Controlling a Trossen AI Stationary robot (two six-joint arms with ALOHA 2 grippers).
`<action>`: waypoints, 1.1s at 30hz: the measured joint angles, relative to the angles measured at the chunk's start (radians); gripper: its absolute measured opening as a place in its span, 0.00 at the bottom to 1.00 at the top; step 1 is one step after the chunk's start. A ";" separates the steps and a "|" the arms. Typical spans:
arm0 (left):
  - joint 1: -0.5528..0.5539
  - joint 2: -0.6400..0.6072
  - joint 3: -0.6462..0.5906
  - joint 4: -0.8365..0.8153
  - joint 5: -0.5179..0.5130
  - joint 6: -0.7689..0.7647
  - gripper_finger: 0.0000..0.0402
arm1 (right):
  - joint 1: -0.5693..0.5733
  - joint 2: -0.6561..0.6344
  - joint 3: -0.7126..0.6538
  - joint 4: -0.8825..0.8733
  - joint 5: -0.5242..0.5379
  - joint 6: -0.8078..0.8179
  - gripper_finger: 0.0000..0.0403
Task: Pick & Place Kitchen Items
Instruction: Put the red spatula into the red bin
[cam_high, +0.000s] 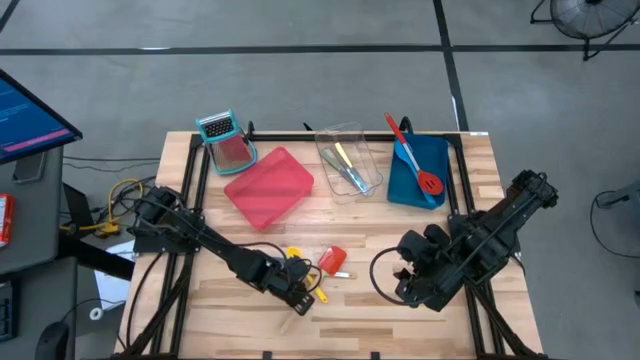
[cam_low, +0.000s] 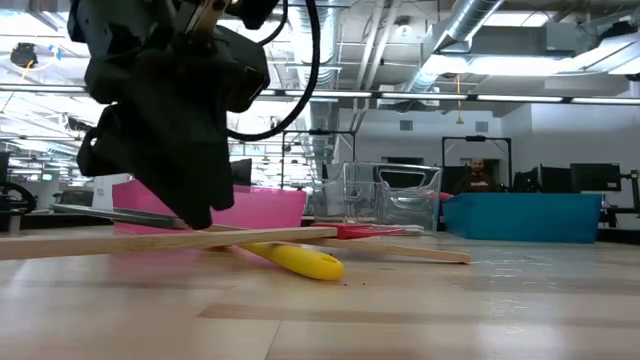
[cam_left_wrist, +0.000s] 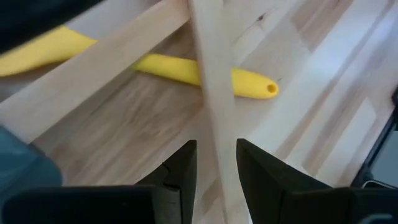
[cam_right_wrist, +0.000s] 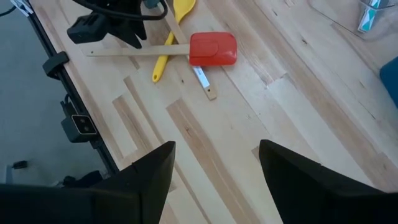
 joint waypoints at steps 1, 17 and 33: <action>0.000 0.000 0.000 0.000 0.001 0.004 0.24 | 0.000 0.000 0.000 0.000 0.000 0.000 0.58; 0.000 0.000 -0.012 0.053 -0.005 0.071 0.50 | 0.000 0.000 0.000 0.000 0.000 0.000 0.58; -0.002 0.046 -0.012 0.076 0.013 0.068 0.55 | 0.000 0.000 0.000 0.023 0.000 0.000 0.58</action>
